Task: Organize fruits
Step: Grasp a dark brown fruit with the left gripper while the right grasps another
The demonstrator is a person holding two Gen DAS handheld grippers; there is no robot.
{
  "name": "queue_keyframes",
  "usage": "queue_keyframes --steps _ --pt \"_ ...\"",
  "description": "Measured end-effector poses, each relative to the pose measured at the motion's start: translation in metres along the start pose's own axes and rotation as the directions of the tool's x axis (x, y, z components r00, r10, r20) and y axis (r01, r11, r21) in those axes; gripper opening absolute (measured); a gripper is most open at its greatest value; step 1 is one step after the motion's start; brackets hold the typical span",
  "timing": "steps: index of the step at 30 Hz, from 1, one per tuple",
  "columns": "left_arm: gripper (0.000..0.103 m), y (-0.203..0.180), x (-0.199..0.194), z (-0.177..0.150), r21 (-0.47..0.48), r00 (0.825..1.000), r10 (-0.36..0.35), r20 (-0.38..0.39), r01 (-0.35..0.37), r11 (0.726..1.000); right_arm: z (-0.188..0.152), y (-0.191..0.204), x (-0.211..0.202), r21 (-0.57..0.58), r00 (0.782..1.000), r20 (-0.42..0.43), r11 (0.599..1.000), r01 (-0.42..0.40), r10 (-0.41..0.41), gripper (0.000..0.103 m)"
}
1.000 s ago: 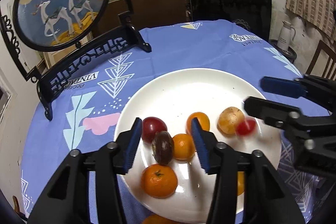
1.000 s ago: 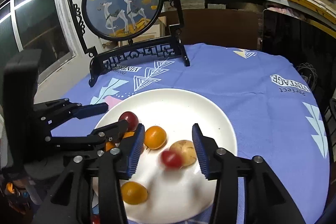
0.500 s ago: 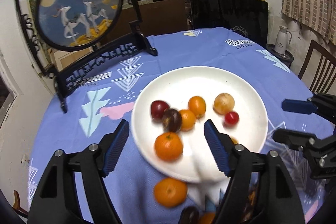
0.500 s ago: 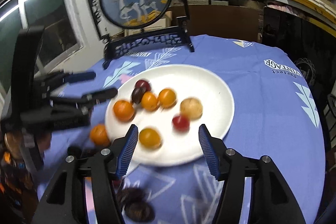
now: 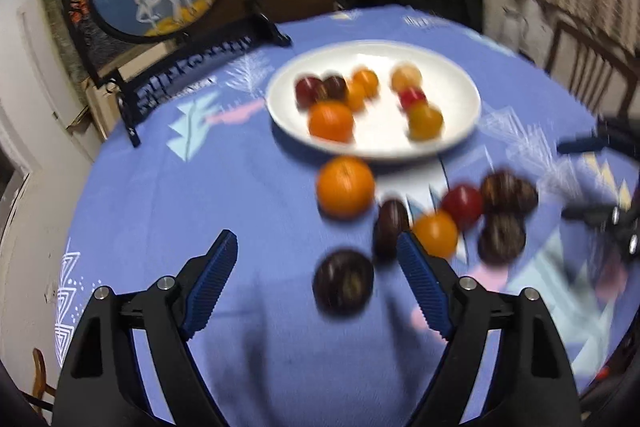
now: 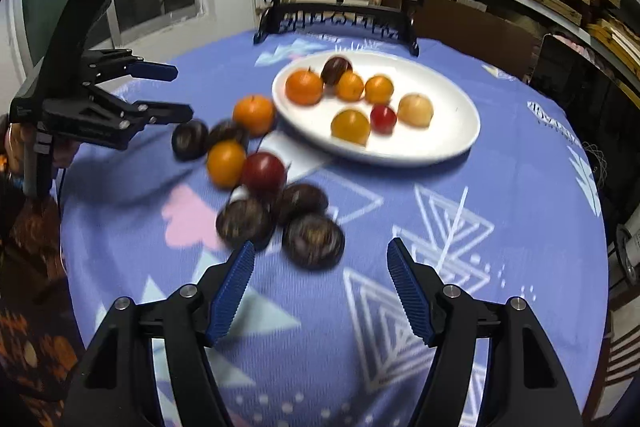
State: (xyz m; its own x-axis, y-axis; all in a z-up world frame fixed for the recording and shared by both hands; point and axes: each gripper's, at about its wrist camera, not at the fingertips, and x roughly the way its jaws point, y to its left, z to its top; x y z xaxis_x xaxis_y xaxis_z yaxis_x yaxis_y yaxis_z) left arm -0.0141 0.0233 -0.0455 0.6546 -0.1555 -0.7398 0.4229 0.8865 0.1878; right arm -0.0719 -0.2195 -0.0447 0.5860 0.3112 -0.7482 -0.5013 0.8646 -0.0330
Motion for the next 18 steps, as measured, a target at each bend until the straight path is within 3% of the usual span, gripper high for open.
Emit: queue_keyframes --steps 8,11,12,18 --pt "0.079 -0.012 0.027 -0.01 0.035 0.995 -0.085 -0.043 0.086 0.996 -0.006 0.002 0.014 0.019 0.998 -0.053 0.999 -0.034 0.035 0.07" --pt "0.042 -0.013 0.038 -0.01 0.034 0.992 -0.101 -0.075 0.104 0.994 -0.004 0.005 0.023 0.007 0.997 -0.069 0.999 -0.033 0.034 0.07" --pt "0.038 -0.012 0.039 -0.01 0.029 0.991 -0.105 -0.077 0.107 0.994 -0.003 0.004 0.026 0.006 0.997 -0.072 0.999 -0.033 0.034 0.07" --pt "0.038 -0.011 0.03 -0.013 0.033 0.99 -0.132 -0.049 0.133 0.991 0.004 0.0 0.04 0.018 0.995 -0.087 0.999 -0.039 0.041 0.07"
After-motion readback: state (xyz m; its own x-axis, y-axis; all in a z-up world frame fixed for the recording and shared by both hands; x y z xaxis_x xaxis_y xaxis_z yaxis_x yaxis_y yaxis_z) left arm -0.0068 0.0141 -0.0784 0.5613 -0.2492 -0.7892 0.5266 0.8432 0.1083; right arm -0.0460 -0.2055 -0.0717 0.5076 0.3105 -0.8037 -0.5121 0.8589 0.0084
